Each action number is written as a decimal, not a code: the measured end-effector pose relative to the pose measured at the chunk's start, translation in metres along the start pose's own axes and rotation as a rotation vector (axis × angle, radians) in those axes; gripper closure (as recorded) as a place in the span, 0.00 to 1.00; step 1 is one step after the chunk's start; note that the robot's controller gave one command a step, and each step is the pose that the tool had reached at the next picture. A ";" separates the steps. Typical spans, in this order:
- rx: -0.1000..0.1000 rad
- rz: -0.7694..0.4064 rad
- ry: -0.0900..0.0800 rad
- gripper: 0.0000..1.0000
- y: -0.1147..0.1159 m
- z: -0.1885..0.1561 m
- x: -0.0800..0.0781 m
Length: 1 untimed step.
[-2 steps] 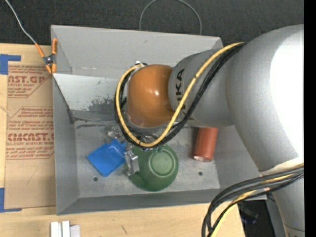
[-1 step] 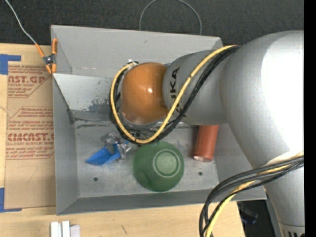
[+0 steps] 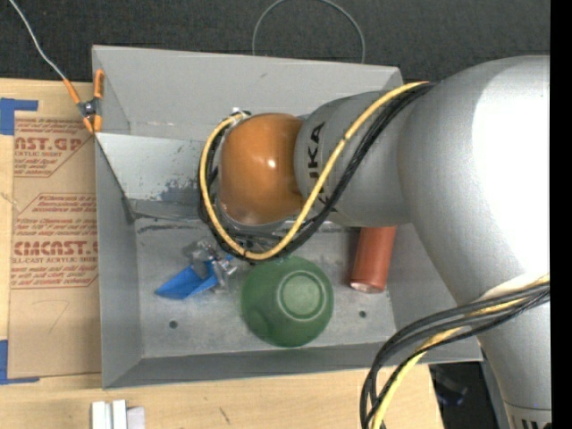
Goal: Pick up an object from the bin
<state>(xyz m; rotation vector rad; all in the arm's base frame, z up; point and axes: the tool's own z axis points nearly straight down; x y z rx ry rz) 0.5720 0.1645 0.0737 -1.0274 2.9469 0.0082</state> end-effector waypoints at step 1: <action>0.000 -0.006 -0.007 1.00 0.001 0.001 -0.004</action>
Offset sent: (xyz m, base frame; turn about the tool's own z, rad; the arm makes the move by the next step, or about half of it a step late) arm 0.0000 0.0000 0.0000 0.0000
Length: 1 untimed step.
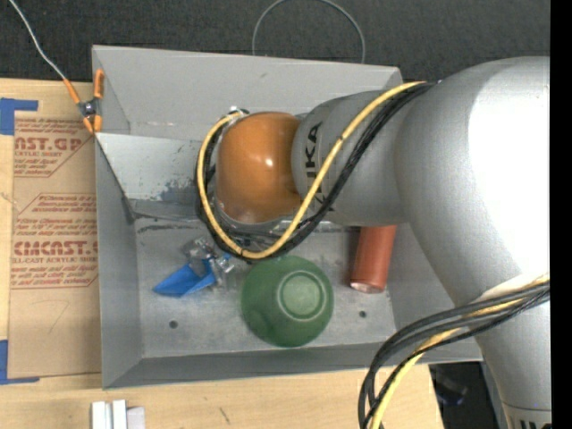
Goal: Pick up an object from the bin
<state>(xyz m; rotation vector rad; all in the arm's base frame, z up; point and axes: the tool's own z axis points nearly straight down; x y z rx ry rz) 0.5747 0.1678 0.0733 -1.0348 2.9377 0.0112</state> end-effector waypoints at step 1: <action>0.000 0.000 0.000 1.00 0.000 0.000 0.000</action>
Offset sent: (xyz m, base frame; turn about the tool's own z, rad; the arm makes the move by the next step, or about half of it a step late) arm 0.0000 0.0000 0.0000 0.0000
